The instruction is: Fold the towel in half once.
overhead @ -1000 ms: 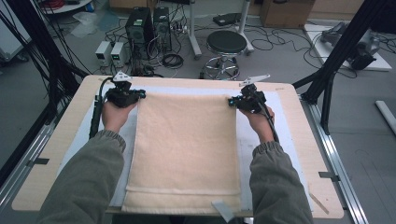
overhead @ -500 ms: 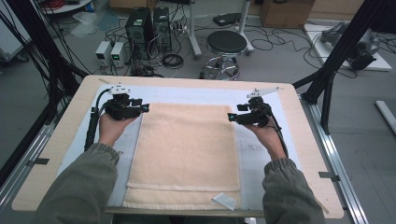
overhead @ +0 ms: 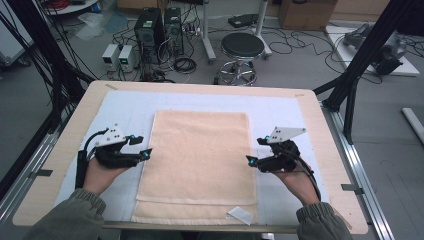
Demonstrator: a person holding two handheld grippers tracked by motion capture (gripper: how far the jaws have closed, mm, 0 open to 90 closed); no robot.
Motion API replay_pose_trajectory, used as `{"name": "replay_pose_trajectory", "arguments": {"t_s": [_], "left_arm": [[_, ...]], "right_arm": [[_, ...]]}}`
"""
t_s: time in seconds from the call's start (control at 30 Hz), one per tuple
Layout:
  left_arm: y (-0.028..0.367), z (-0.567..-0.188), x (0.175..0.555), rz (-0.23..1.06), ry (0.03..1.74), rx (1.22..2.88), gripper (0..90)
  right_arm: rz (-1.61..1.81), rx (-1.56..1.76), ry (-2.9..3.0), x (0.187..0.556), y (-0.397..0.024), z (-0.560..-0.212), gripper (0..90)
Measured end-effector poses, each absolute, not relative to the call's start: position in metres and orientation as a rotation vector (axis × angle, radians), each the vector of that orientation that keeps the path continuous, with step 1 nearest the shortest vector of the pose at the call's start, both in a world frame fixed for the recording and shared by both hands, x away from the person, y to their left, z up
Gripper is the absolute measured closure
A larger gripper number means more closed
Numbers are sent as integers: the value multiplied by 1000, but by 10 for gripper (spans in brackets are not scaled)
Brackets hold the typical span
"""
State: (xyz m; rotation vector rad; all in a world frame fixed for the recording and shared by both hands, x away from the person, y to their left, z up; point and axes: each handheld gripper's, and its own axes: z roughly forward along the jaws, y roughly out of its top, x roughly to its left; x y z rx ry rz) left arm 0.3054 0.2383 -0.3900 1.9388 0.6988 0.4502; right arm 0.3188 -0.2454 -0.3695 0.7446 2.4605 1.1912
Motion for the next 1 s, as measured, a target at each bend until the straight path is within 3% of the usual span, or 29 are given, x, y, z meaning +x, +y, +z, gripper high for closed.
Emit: {"name": "replay_pose_trajectory", "arguments": {"t_s": [0.2, 0.37, 0.63, 1.0], "left_arm": [[237, -403, 275, 403, 668, 1966, 390], [231, -413, 258, 353, 611, 2031, 402], [228, -437, 255, 227, 567, 2151, 588], [223, -442, 254, 263, 549, 2187, 821]], "right_arm": [[1238, 699, 2476, 287, -244, -388, 274], [1252, 639, 2538, 267, -238, -409, 354], [1213, 571, 2649, 263, -231, -432, 554], [1162, 540, 2699, 264, -228, -439, 813]]}}
